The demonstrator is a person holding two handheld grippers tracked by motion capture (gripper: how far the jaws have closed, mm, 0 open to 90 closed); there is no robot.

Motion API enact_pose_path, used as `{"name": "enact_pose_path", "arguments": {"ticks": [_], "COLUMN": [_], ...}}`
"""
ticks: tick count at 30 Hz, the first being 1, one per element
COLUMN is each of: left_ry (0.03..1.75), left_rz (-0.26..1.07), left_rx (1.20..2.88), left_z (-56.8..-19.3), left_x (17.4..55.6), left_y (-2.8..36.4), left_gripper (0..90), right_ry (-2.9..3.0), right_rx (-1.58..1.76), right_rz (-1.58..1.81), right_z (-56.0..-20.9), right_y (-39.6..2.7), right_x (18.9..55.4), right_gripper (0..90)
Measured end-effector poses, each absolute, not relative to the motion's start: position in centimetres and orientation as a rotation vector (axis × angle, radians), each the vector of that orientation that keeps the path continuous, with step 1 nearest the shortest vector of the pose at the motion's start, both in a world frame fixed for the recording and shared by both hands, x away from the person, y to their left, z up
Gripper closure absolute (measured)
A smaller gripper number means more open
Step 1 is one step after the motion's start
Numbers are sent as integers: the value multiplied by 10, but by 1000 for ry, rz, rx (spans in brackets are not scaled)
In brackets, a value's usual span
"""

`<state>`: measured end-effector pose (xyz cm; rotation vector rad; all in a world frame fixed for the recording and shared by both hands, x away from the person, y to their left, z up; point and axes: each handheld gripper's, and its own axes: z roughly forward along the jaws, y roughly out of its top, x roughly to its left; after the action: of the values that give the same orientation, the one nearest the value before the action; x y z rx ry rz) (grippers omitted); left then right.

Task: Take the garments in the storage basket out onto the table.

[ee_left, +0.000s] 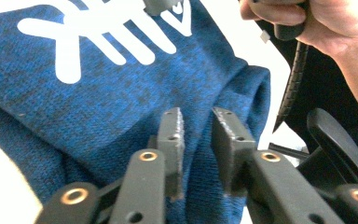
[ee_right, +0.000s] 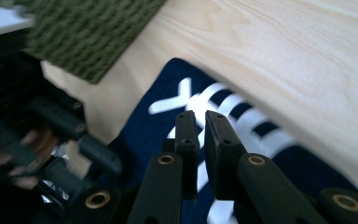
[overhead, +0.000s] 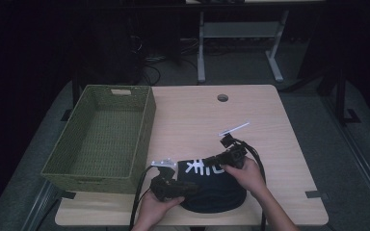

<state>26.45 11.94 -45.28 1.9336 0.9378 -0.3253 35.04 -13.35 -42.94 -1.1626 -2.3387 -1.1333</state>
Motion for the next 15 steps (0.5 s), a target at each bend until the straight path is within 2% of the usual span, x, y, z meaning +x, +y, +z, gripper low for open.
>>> {"name": "enact_pose_path", "arguments": {"ticks": [4, 15], "left_ry": [913, 916], "left_rz": [-335, -348], "left_rx": [1947, 2014], "left_z": [-452, -463], "left_x": [261, 255], "left_y": [117, 115], "left_gripper": [834, 829], "right_ry": [-2317, -2269], "right_rx": [-1149, -1110], "right_rz": [-1154, -1121], "right_z": [-430, -458], "right_y": [-152, -178], "right_x": [331, 278], "right_gripper": [832, 833]}}
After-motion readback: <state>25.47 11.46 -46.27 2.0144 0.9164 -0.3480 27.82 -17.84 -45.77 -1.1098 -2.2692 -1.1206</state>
